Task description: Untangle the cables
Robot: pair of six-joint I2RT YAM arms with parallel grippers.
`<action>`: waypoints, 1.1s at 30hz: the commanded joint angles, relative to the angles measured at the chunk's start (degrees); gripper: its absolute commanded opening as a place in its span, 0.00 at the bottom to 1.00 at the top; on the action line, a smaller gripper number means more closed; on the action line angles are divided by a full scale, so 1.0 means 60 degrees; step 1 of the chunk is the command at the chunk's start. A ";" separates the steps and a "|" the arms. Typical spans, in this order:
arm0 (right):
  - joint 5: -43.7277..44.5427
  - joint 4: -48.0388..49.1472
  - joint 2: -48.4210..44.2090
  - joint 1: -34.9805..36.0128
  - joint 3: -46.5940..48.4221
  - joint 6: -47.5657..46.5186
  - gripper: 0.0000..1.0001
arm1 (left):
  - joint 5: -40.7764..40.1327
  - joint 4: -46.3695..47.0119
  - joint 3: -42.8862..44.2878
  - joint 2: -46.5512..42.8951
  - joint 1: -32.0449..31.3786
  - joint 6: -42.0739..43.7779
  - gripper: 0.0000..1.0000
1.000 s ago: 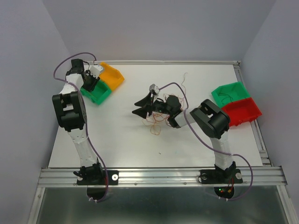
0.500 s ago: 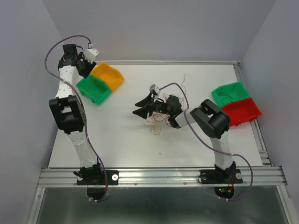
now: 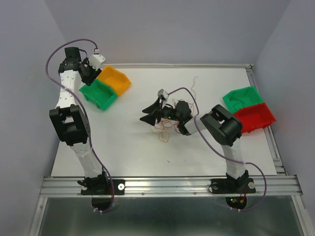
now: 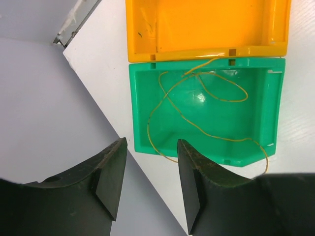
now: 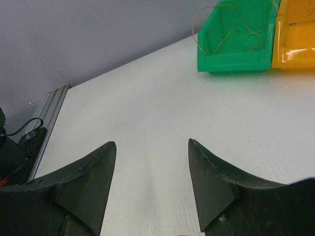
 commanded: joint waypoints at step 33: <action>0.0318 0.2064 -0.1377 -0.0311 -0.1407 -0.0055 0.69 | 0.0368 -0.0404 -0.0596 0.0697 0.0044 0.0849 0.36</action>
